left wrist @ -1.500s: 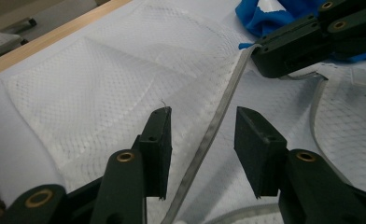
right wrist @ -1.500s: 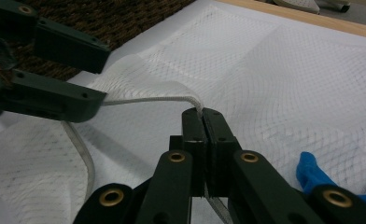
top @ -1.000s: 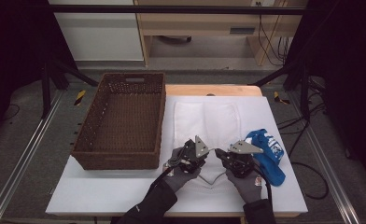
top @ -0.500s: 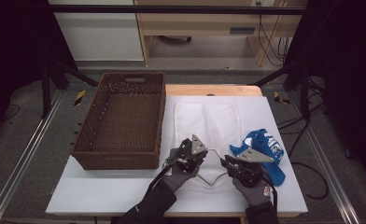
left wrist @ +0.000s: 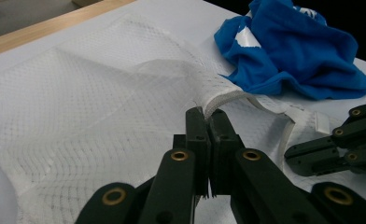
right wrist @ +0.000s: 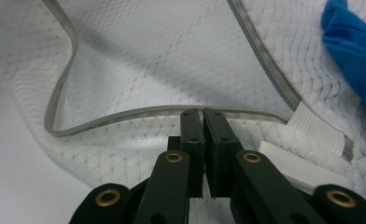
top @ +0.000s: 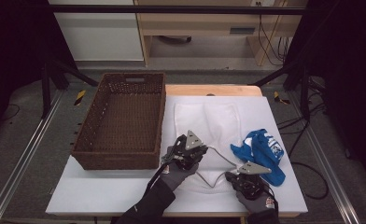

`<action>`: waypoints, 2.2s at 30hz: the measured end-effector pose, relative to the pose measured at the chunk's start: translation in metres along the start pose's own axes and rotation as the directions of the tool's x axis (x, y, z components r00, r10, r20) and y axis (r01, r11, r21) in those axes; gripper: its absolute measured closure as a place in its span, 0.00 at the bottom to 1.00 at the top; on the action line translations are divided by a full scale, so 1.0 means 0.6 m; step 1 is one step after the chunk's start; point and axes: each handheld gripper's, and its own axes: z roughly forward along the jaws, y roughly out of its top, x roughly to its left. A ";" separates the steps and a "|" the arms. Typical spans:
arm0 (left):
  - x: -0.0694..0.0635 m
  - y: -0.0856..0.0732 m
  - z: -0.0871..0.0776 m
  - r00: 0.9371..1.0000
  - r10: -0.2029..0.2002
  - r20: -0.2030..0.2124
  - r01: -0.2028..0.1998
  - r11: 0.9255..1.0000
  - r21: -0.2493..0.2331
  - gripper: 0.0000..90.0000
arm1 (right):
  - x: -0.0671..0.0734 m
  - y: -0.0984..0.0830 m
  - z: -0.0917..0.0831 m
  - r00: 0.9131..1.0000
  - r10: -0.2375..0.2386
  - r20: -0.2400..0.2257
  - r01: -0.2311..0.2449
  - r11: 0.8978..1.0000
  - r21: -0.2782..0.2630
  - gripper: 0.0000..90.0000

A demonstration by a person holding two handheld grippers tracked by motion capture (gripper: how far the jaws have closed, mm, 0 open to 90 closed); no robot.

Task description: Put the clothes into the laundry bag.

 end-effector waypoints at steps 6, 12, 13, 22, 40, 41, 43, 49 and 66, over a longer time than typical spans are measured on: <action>-0.005 0.005 -0.002 1.000 -0.001 0.003 0.001 1.000 -0.017 0.98 | -0.001 0.000 0.001 1.000 0.002 -0.003 -0.002 1.000 0.002 0.94; -0.006 0.001 -0.001 1.000 0.003 -0.005 -0.003 1.000 -0.009 0.98 | -0.017 0.020 -0.037 1.000 0.010 0.028 -0.007 0.994 -0.110 0.85; -0.006 0.001 -0.001 1.000 0.006 -0.005 -0.006 1.000 -0.008 0.98 | -0.022 0.024 -0.046 0.999 0.015 0.044 -0.009 0.991 -0.132 0.82; -0.003 -0.006 -0.001 1.000 0.005 -0.007 -0.005 1.000 -0.002 0.98 | -0.092 0.062 -0.096 0.973 0.095 0.212 -0.043 0.971 -0.237 0.44; -0.001 -0.012 -0.001 1.000 -0.002 0.001 0.002 1.000 0.007 0.98 | -0.188 0.055 0.009 0.907 0.113 0.405 -0.112 0.993 -0.026 0.54; -0.001 -0.012 -0.001 1.000 -0.003 0.002 0.003 1.000 0.007 0.98 | -0.191 0.055 0.008 0.908 0.115 0.403 -0.116 0.993 -0.021 0.61; -0.002 -0.012 -0.001 1.000 -0.004 0.002 0.004 1.000 0.006 0.98 | -0.191 0.055 0.007 0.907 0.140 0.398 -0.142 0.990 -0.025 0.67; -0.003 -0.012 0.000 1.000 -0.007 0.008 0.007 1.000 0.011 0.98 | -0.183 0.058 -0.018 0.915 0.162 0.369 -0.146 0.987 -0.070 0.72; 0.005 0.001 0.004 0.999 -0.049 -0.006 0.050 0.999 0.020 0.98 | -0.084 0.080 -0.155 0.995 -0.006 0.103 0.039 0.945 -0.323 0.71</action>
